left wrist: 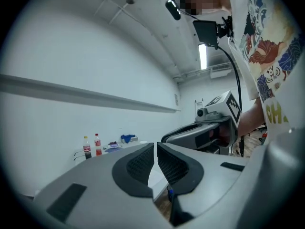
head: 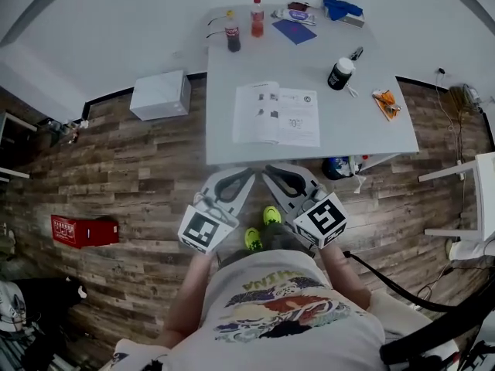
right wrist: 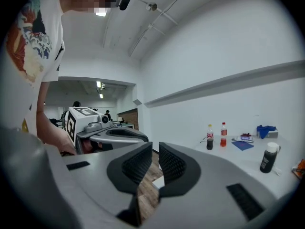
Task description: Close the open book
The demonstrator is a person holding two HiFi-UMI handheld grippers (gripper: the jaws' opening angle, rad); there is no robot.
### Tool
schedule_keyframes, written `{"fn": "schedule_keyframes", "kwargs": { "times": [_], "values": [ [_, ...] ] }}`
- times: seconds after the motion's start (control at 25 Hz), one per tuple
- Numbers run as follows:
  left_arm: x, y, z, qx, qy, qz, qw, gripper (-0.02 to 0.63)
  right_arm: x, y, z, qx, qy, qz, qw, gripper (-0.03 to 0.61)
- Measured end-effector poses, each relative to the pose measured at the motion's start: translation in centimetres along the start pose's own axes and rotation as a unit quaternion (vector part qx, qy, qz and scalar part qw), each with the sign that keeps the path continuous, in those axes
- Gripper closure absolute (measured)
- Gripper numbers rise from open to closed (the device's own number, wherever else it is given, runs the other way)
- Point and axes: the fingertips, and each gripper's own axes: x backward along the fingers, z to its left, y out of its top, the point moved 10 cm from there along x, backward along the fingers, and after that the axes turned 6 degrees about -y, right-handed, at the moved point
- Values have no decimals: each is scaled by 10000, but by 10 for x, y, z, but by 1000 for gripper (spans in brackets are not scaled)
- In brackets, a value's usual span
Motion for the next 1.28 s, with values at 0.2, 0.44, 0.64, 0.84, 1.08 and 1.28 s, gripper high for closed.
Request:
{"fn": "schedule_keyframes", "kwargs": {
  "times": [0.2,0.44,0.64,0.84,1.08,1.28],
  "values": [
    [-19,3,12,-124,3,104,9999,611,-15,6,-20,118,201,46,9997,549],
    [-49,0,26,-238,134,352,9990,611,-22,2,-56,103,454,151,9988,549],
    [-70,-18,39,-141,276,452,9985,611,-37,-16,-87,81,489,291,9983,549],
    [-83,-37,59,-186,332,639,9972,611,-57,-34,-100,14,464,406,9981,549],
    [-94,-63,97,-395,290,528,9974,611,-85,-58,-113,-110,66,497,9987,548],
    [-102,-99,120,-507,67,751,9959,611,-114,-80,-119,54,-276,659,9974,535]
  ]
}}
